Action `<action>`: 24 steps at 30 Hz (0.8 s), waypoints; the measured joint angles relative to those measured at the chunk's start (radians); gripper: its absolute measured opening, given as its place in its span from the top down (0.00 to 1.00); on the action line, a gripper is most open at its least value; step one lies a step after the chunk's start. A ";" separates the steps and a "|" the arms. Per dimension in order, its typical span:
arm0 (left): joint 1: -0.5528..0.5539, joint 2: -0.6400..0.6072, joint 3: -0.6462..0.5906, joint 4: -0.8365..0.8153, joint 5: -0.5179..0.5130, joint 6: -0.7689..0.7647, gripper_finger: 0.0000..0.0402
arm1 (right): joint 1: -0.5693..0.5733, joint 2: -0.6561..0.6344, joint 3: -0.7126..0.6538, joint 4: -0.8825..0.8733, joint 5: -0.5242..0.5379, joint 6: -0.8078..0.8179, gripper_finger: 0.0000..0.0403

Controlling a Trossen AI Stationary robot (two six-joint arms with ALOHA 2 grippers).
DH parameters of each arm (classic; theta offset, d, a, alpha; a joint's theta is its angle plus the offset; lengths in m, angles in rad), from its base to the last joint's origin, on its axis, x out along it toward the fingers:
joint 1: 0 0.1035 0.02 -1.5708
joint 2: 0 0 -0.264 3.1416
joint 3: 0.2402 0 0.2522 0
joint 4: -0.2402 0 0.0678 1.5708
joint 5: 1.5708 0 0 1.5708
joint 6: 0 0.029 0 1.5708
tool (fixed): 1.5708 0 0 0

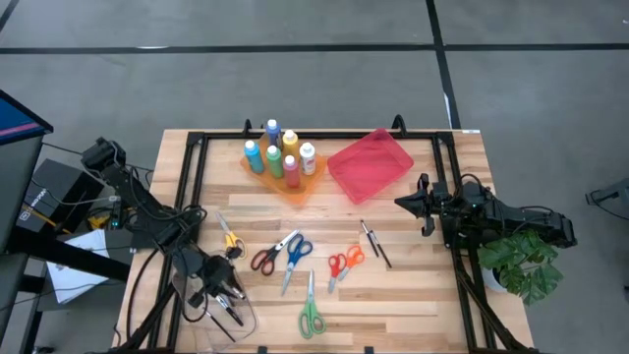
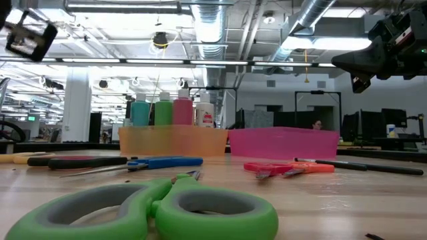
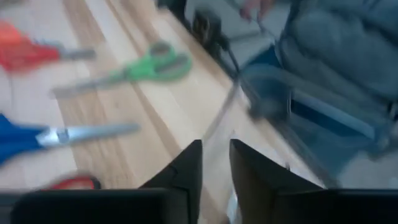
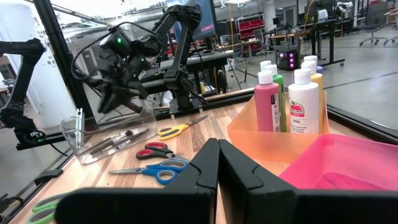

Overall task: Pick & Place Paint Supplies
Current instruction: Put the makeup brush into the transparent bin

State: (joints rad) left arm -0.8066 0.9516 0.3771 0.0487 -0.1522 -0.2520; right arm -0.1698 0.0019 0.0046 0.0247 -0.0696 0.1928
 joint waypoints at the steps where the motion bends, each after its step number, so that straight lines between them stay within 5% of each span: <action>1: 0.000 0.000 0.000 0.040 -0.011 0.003 0.78 | 0.000 0.000 0.000 0.000 0.000 0.000 1.00; 7: 0.000 0.000 0.000 0.418 -0.100 0.050 0.68 | 0.000 0.000 0.000 0.000 0.000 0.000 1.00; 14: 0.019 -0.003 0.002 0.969 -0.277 0.516 0.63 | 0.000 0.000 0.000 0.000 0.000 0.000 1.00; 18: 0.132 0.000 0.029 0.861 -0.323 0.543 0.63 | 0.000 0.000 0.000 0.000 0.000 0.000 1.00; 24: 0.409 0.091 0.188 0.434 -0.242 0.257 0.63 | 0.000 0.000 0.000 0.000 0.000 0.000 1.00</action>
State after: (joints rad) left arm -0.3974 1.0429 0.5654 0.4823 -0.3940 0.0051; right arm -0.1699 0.0021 0.0045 0.0250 -0.0696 0.1928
